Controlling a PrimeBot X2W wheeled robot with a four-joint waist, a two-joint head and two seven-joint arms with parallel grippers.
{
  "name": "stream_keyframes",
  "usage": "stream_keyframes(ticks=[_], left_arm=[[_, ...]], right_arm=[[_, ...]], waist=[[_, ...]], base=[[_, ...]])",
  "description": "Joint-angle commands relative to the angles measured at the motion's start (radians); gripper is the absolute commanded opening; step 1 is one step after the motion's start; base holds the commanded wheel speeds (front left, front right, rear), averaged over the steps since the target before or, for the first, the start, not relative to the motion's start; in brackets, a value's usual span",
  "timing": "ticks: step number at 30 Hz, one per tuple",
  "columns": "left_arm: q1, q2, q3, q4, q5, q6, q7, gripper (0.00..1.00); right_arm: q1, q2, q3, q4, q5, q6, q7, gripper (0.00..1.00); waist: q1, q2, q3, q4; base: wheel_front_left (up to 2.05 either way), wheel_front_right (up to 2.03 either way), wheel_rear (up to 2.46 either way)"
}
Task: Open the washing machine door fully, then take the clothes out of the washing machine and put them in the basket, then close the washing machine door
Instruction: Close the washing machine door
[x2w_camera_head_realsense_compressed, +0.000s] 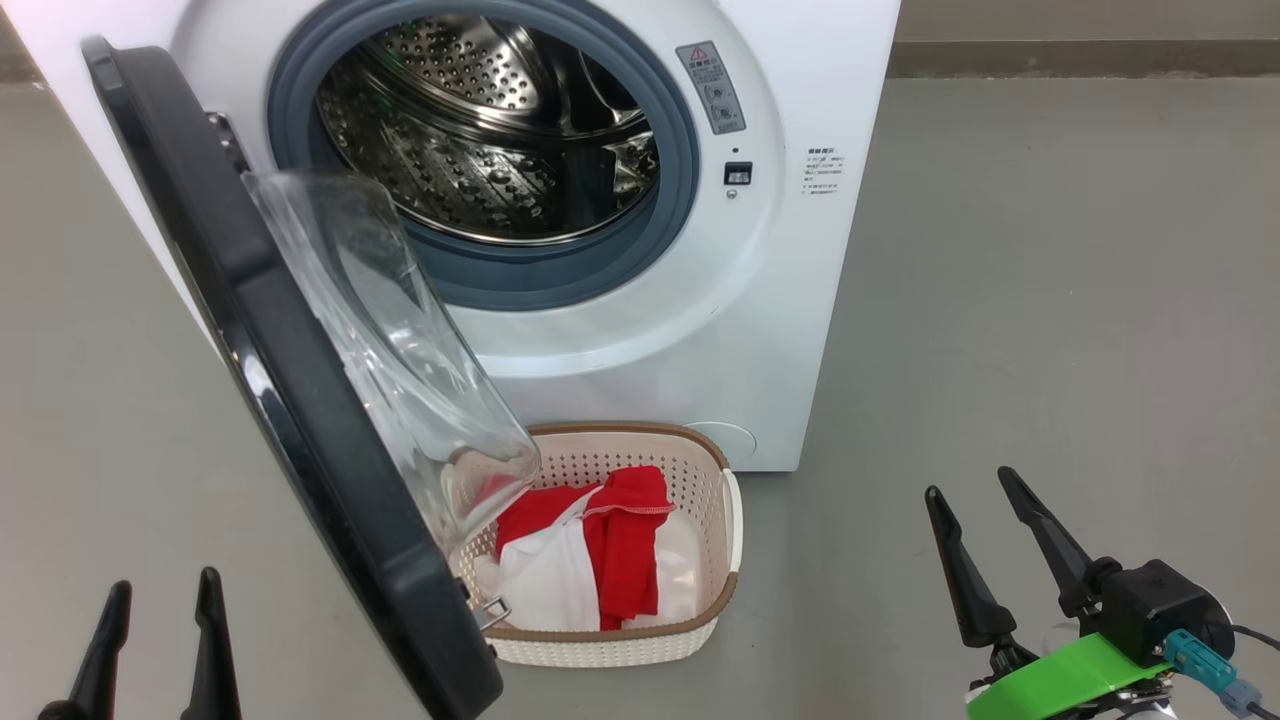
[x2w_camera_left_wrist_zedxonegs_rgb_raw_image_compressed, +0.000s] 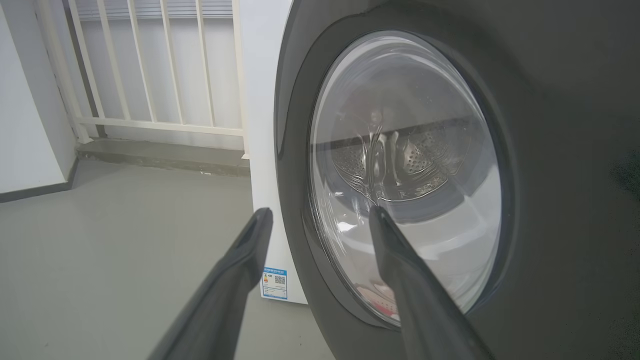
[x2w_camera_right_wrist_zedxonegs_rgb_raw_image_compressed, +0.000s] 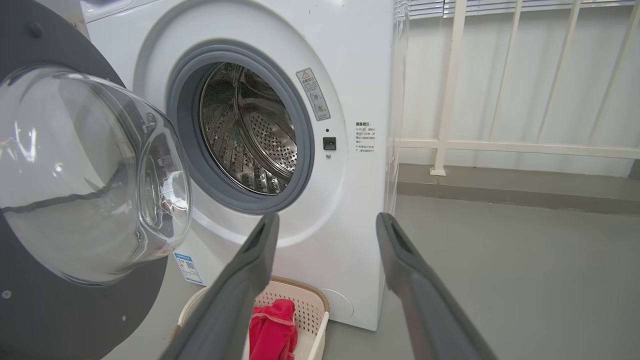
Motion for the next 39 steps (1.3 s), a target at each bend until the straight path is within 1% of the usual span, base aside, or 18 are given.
stream_keyframes(ticks=[1,15,16,17,18,19,20,21,26,28,30,34,36,37,39], left_arm=[[-0.032,0.015,0.033,-0.021,0.018,-0.006,-0.012,1.00],[-0.041,0.022,0.030,-0.001,0.023,-0.007,-0.012,1.00],[-0.041,0.024,0.028,0.000,0.030,-0.007,-0.012,0.97],[-0.040,0.025,0.028,0.002,0.035,-0.007,-0.012,0.82],[-0.040,0.025,0.027,0.005,0.038,-0.007,-0.012,0.45],[-0.041,0.023,0.030,0.007,0.041,-0.007,-0.012,0.35],[-0.042,0.020,0.036,0.013,0.039,-0.007,-0.012,0.11],[-0.045,0.017,0.039,0.019,0.038,-0.007,-0.012,0.00],[-0.082,0.006,0.062,0.036,0.005,-0.007,-0.012,0.00],[-0.109,-0.004,0.077,0.044,-0.062,-0.007,-0.006,0.00],[-0.137,-0.013,0.087,0.031,-0.154,-0.007,0.032,0.00],[-0.178,-0.024,0.110,-0.035,-0.345,0.001,0.152,0.00],[-0.197,-0.029,0.115,-0.078,-0.506,0.009,0.238,0.00],[-0.203,-0.030,0.115,-0.101,-0.604,0.022,0.281,0.00],[-0.205,-0.030,0.106,-0.150,-0.796,0.073,0.346,0.00]], right_arm=[[-0.026,-0.008,0.022,-0.024,-0.006,0.007,-0.006,1.00],[-0.026,-0.006,0.020,-0.022,-0.006,0.007,-0.006,1.00],[-0.026,-0.005,0.020,-0.023,-0.006,0.007,-0.006,1.00],[-0.027,-0.005,0.020,-0.023,-0.005,0.007,-0.006,1.00],[-0.027,-0.004,0.020,-0.023,-0.005,0.007,-0.006,1.00],[-0.027,-0.004,0.021,-0.023,-0.005,0.007,-0.006,1.00],[-0.027,-0.004,0.021,-0.023,-0.004,0.007,-0.006,1.00],[-0.027,-0.004,0.021,-0.023,-0.004,0.007,-0.006,1.00],[-0.024,-0.005,0.019,-0.021,-0.003,0.007,-0.006,1.00],[-0.022,-0.005,0.019,-0.021,-0.003,0.007,-0.006,1.00],[-0.020,-0.004,0.019,-0.020,-0.002,0.007,-0.006,1.00],[-0.016,-0.001,0.022,-0.020,0.000,0.007,-0.006,1.00],[-0.015,0.001,0.023,-0.020,0.002,0.007,-0.006,1.00],[-0.015,0.003,0.025,-0.020,0.003,0.007,-0.006,1.00],[-0.013,0.004,0.028,-0.020,0.004,0.007,-0.006,1.00]], waist=[[0.0000,0.0000,0.000,0.000],[0.0000,0.0000,0.000,0.002],[0.0000,0.0000,0.000,0.002],[0.0000,0.0000,0.001,0.002],[0.0000,0.0000,0.001,0.002],[0.0000,0.0000,0.001,0.002],[0.0000,0.0000,0.001,0.001],[0.0000,0.0000,0.001,0.002],[0.0000,0.0000,-0.001,0.005],[0.0000,0.0000,-0.004,0.006],[0.0000,0.0000,-0.008,0.006],[0.0000,0.0000,-0.014,0.004],[0.0000,0.0000,-0.016,0.001],[0.0000,0.0000,-0.017,-0.001],[0.0000,0.0000,-0.018,-0.005]], base=[[0.00,0.00,0.00],[0.00,0.00,0.00],[0.00,0.00,0.00],[0.00,0.00,0.00],[0.00,0.00,0.00],[0.00,0.00,0.00],[0.00,0.00,0.00],[0.00,0.00,0.00],[0.00,0.00,0.00],[0.00,0.00,0.00],[0.00,0.00,0.00],[0.00,0.00,0.00],[0.00,0.00,0.00],[0.00,0.00,0.00],[0.00,0.00,0.00]])
